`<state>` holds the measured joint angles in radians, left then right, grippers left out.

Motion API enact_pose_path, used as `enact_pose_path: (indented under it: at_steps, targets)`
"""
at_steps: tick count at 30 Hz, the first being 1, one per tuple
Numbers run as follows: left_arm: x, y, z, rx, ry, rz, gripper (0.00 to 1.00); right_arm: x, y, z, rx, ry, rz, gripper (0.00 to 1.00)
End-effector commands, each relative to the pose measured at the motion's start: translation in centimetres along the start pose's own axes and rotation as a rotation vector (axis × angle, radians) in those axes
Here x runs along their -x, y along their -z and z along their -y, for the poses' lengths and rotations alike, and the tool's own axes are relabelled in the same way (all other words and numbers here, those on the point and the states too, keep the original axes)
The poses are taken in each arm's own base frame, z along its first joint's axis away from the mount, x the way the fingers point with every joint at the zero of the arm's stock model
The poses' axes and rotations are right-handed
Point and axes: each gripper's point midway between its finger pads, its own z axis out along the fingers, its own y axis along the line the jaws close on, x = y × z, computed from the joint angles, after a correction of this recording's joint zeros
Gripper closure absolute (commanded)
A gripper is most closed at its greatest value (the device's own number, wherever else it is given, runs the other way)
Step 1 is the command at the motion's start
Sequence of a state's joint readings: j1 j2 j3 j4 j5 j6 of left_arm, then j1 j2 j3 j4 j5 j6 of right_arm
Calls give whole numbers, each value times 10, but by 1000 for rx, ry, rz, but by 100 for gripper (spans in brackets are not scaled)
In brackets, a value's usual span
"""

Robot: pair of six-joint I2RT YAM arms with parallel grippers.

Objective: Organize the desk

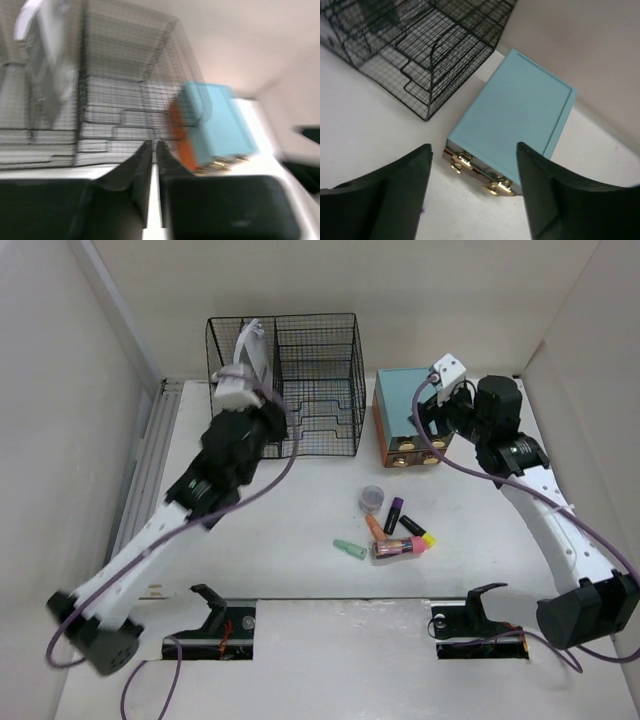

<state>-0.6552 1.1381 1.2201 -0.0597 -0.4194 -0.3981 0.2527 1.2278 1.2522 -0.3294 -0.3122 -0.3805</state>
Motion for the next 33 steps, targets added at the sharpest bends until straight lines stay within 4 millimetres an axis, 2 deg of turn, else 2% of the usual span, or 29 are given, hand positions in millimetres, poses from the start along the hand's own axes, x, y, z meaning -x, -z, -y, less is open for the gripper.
enact_pose_path:
  at_steps: [1, 2, 3, 4, 5, 6, 7, 8, 9, 10, 11, 13, 15, 17, 19, 20, 21, 22, 25, 28, 29, 33]
  targets:
    - [0, 40, 10, -175, 68, 51, 100, 19, 11, 37, -188, -76, 44, 33]
    - [-13, 47, 15, -226, 89, 29, 100, 13, 10, 30, -154, -130, 29, 71]
    - [-38, 52, 11, -257, 92, -13, 99, 7, 5, 23, -123, -174, 19, 79]
    - [-52, 54, 19, -306, 101, -40, 92, -10, 0, 10, -85, -245, -10, 82]
    - [-64, 59, 24, -346, 111, -71, 81, -18, -3, 1, -48, -279, -23, 82]
    - [-77, 61, 27, -369, 118, -94, 78, -27, -4, -3, -43, -302, -43, 83]
    - [-100, 61, 25, -382, 120, -123, 74, -37, -6, -6, -54, -360, -65, 83]
    - [-115, 65, 31, -411, 124, -153, 68, -55, -8, -13, -47, -384, -103, 83]
    - [-123, 67, 33, -424, 122, -160, 59, -61, -9, -13, -58, -395, -113, 74]
    - [-143, 68, 31, -432, 120, -196, 56, -67, -10, -15, -57, -412, -120, 61]
    - [-149, 72, 39, -460, 132, -202, 54, -78, -9, -22, -57, -449, -135, 60]
    - [-160, 75, 39, -468, 129, -209, 50, -81, -9, -26, -27, -490, -112, 55]
    - [-162, 76, 42, -475, 134, -198, 50, -94, -10, -33, -17, -574, -117, 55]
    - [-174, 77, 40, -470, 133, -224, 49, -100, -11, -25, -49, -628, -91, 49]
    - [-181, 78, 41, -471, 140, -240, 49, -122, -18, -27, -59, -723, -118, 40]
    - [-186, 77, 39, -468, 137, -246, 49, -124, -21, -21, -64, -746, -101, 38]
    - [-187, 75, 40, -470, 138, -242, 49, -126, -26, -21, -66, -781, -102, 38]
    - [-193, 78, 40, -471, 143, -258, 49, -137, -34, -19, -64, -810, -123, 37]
    - [-196, 78, 41, -471, 152, -258, 49, -157, -53, -26, -26, -873, -174, 35]
    - [-195, 77, 40, -462, 152, -252, 49, -152, -66, -27, 14, -912, -153, 34]
    - [-195, 77, 40, -462, 152, -252, 47, -159, -71, -28, 13, -931, -166, 34]
    - [-198, 75, 34, -442, 140, -247, 46, -152, -80, -20, 0, -960, -122, 34]
